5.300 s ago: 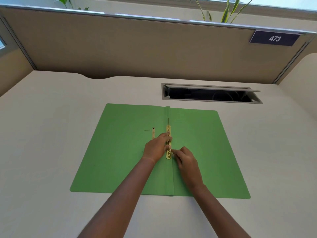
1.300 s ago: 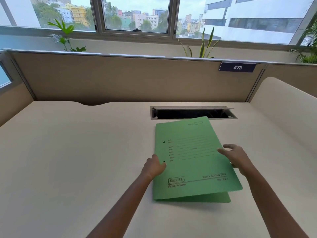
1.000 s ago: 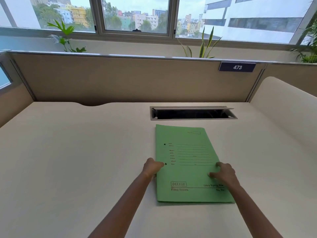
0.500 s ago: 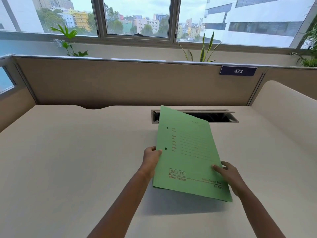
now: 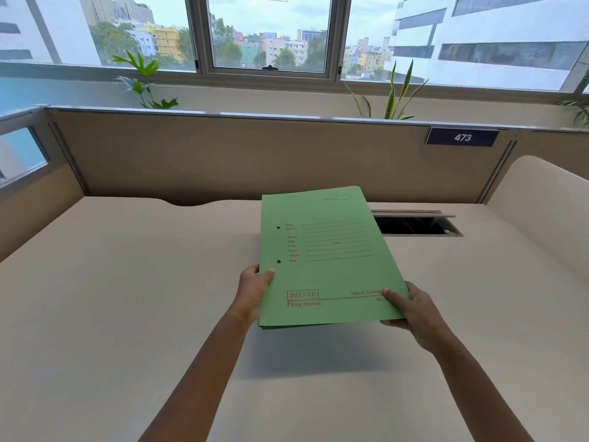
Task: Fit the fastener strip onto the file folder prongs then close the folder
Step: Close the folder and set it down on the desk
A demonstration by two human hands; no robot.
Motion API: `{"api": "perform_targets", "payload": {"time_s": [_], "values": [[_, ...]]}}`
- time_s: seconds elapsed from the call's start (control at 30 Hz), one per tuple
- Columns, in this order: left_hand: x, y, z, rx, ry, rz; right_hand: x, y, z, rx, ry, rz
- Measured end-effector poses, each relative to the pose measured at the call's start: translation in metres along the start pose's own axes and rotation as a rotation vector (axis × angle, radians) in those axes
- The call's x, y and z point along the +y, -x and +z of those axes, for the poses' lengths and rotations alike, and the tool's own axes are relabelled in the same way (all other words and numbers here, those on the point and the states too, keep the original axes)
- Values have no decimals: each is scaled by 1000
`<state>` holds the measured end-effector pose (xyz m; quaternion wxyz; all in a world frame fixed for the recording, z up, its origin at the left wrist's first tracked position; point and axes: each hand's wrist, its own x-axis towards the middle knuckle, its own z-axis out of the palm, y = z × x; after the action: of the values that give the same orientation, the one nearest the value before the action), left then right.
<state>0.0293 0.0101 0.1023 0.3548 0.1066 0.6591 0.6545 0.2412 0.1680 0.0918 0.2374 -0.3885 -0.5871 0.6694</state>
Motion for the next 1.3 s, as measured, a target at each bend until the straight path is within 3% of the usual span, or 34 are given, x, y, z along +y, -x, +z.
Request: {"api": "perform_targets", "payload": {"time_s": [0.1, 0.27, 0.67, 1.17, 1.3], "values": [[-10, -6, -14, 8, -114, -5, 1, -17, 24, 76, 69, -99], [-12, -16, -42, -128, -214, -157, 11, -48, 56, 185, 219, -191], [-3, -112, -79, 350, -572, 59, 14, -121, 142, 169, 313, -203], [-10, -178, -107, 516, -730, 10, 36, -187, 189, 101, 477, -122], [-10, -180, -112, 574, -822, 13, 36, -191, 193, 118, 624, -137]]}}
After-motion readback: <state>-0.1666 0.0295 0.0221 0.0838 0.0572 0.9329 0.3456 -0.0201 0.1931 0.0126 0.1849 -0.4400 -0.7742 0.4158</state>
